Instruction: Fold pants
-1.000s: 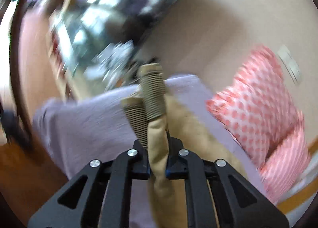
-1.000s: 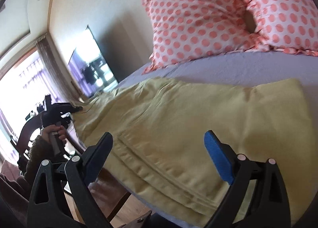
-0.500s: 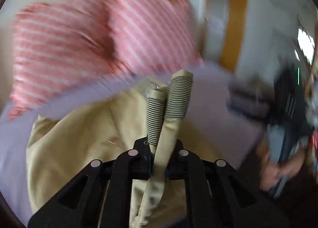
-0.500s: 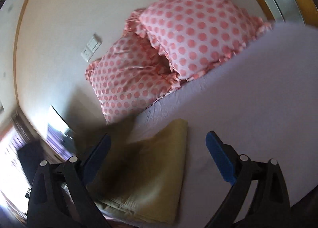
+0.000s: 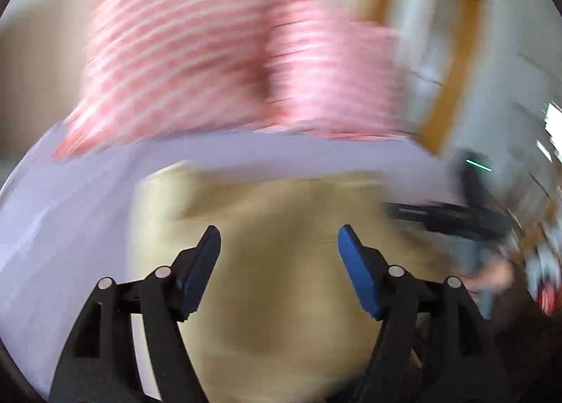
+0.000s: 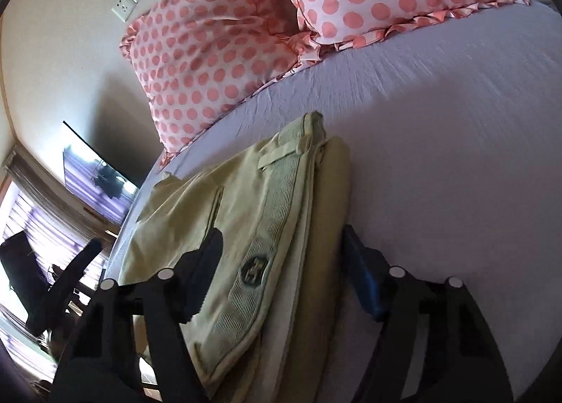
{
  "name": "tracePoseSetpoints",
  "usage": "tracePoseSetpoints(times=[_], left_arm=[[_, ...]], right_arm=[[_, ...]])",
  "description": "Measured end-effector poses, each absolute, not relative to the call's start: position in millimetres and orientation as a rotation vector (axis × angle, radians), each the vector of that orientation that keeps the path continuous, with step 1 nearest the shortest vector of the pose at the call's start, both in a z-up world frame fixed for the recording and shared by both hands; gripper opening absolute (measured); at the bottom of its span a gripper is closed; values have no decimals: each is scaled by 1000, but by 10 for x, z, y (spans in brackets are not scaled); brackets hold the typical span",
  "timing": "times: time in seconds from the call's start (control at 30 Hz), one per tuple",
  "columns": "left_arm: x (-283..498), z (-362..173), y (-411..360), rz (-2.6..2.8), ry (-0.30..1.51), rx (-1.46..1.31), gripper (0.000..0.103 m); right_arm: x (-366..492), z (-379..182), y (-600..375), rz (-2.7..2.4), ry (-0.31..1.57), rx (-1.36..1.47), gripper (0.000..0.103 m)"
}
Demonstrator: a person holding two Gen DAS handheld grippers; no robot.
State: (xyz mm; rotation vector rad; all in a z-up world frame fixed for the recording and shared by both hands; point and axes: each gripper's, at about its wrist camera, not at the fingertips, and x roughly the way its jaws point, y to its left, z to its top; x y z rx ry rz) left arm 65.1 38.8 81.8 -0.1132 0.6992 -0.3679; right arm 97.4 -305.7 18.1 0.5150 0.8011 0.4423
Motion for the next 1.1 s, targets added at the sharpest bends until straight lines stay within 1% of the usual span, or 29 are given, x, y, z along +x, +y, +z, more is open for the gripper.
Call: tracePoseSetpoints(times=[0.07, 0.1, 0.23, 0.27, 0.33, 0.37, 0.4, 0.43, 0.47, 0.5, 0.57, 0.6, 0.7, 0.8, 0.87, 0.93, 0.97, 1.03, 1.07, 1.1], left_arm=[[963, 624, 795, -277, 816, -200, 67], [1057, 566, 886, -258, 852, -214, 67], [1293, 366, 974, -356, 978, -260, 68], [1345, 366, 956, -395, 974, -271, 75], [1439, 329, 941, -455, 1000, -301, 77], [1516, 310, 956, -495, 1012, -346, 76], [1523, 273, 1015, -520, 1016, -388, 67], [1597, 240, 1015, -532, 1023, -416, 59], [1675, 213, 1028, -545, 1037, -451, 34], [1697, 169, 1080, -563, 1059, -526, 17], [1798, 147, 1122, -572, 1058, -583, 9], [1797, 208, 1098, -562, 1039, -556, 6], [1834, 496, 951, -541, 970, -444, 5], [2082, 790, 798, -503, 888, -368, 5], [2304, 892, 723, -444, 843, -308, 5], [2590, 836, 650, -360, 838, -251, 6], [2767, 713, 592, -305, 870, -215, 9], [2963, 475, 531, -223, 952, -180, 17], [3006, 385, 517, -201, 979, -174, 27], [2976, 373, 530, -194, 966, -173, 28]], right_arm=[[1028, 157, -3053, 455, 822, 518, 56], [1041, 145, -3064, 465, 826, 522, 54], [1143, 111, -3155, 472, 837, 568, 46], [1167, 107, -3159, 472, 838, 575, 46], [1202, 111, -3124, 489, 847, 567, 46], [1221, 100, -3105, 515, 863, 568, 39], [1247, 63, -3108, 556, 882, 599, 21], [1285, 6, -3134, 610, 900, 662, 19], [1320, -68, -3207, 660, 910, 756, 16], [1331, -91, -3241, 679, 911, 792, 15], [1344, -67, -3277, 719, 899, 840, 13], [1352, -15, -3265, 732, 890, 834, 13], [1474, 294, -3176, 749, 853, 766, 11], [1726, 564, -3126, 733, 797, 708, 10], [1981, 680, -3131, 695, 758, 685, 10], [2222, 683, -3163, 636, 746, 676, 9], [2374, 631, -3178, 582, 756, 666, 9], [2592, 470, -3141, 497, 821, 626, 10], [2675, 343, -3088, 420, 887, 577, 14], [2698, 286, -3071, 378, 921, 544, 23]])
